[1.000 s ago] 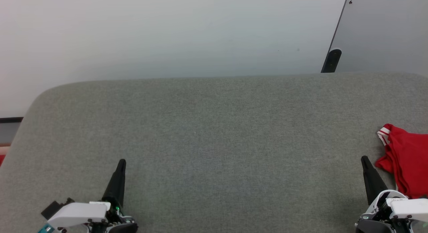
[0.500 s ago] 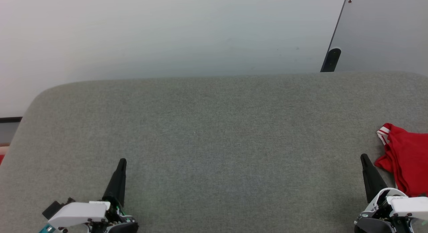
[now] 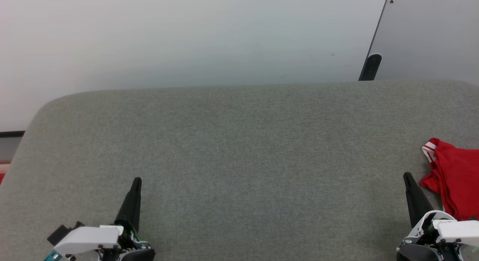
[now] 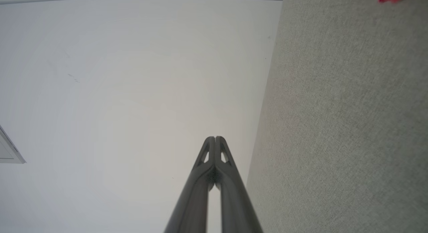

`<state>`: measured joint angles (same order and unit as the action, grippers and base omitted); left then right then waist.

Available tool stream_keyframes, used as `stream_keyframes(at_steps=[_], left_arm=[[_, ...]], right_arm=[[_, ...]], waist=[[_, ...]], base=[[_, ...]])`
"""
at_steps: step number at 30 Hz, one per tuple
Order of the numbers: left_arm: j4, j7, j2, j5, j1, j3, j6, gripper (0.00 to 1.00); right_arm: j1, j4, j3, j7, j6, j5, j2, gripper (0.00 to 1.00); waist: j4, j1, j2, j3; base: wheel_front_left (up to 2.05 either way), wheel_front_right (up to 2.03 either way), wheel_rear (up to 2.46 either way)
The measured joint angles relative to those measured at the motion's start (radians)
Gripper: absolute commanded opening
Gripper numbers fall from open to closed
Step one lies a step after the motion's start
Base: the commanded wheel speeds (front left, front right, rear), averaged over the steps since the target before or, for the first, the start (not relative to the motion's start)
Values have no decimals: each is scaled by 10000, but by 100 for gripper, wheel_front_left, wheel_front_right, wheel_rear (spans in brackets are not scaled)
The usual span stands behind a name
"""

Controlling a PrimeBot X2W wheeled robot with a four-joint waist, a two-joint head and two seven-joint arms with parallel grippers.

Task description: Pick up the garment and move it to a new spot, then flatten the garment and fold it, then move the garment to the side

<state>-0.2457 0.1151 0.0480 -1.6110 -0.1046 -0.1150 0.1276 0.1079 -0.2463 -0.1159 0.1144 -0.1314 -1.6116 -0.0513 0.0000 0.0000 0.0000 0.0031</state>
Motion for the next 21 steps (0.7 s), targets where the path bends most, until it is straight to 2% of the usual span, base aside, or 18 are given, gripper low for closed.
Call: stream_keyframes(at_steps=[21], left_arm=[[0, 0, 0, 0, -1, 0, 0, 0]], right_arm=[[0, 0, 2, -2, 0, 0, 0, 0]], waist=[[0, 0, 0, 0]], base=[[0, 0, 0]])
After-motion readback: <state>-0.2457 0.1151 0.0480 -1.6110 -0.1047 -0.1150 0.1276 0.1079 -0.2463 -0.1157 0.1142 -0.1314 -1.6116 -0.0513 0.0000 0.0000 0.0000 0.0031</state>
